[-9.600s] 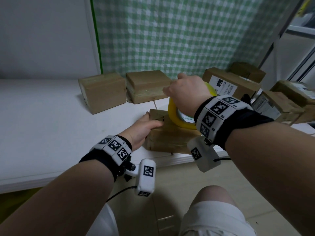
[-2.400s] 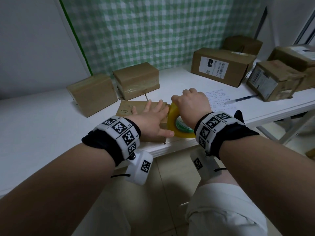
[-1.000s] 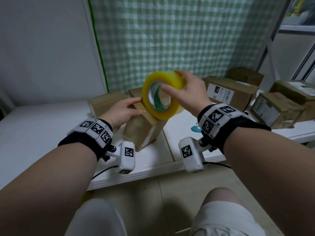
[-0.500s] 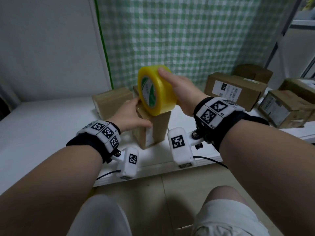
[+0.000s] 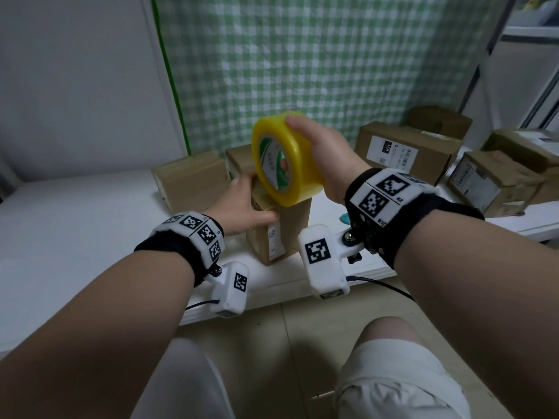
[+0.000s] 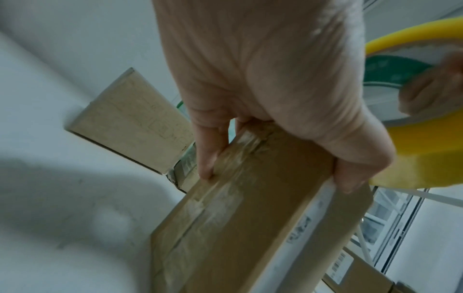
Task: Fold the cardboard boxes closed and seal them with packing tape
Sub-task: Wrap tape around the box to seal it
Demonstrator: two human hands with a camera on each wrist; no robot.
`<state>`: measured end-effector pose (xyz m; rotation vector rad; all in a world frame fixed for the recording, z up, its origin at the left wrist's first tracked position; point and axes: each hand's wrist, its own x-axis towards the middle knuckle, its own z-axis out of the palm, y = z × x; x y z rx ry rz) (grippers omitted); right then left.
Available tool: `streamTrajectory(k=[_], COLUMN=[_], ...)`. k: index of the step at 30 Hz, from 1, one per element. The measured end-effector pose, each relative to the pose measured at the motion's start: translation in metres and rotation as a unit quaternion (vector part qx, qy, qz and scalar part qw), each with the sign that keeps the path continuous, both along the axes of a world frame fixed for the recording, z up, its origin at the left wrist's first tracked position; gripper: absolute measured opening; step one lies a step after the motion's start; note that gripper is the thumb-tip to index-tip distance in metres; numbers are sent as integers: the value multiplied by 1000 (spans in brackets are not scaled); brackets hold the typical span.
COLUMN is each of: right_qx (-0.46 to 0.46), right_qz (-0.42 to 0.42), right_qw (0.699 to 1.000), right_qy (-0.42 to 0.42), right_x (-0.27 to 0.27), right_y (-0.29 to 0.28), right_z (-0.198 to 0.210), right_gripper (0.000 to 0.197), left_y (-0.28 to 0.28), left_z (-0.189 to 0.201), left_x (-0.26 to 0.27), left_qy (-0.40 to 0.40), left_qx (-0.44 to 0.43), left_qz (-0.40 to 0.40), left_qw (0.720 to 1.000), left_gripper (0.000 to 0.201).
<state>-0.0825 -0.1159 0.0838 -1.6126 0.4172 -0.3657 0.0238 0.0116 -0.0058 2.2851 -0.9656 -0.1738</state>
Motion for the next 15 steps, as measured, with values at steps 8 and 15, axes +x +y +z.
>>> streamTrajectory(k=[8, 15], right_qx=[-58, -92], right_qz=[11, 23], right_qw=[998, 990], right_qy=[35, 103], right_x=[-39, -74], right_y=[-12, -24], right_z=[-1, -28], right_gripper=[65, 48], left_y=[-1, -6], left_z=[1, 5], left_x=[0, -4], left_qy=[31, 21], left_qx=[5, 27], left_qz=[11, 24], left_qw=[999, 999], left_gripper=[92, 93])
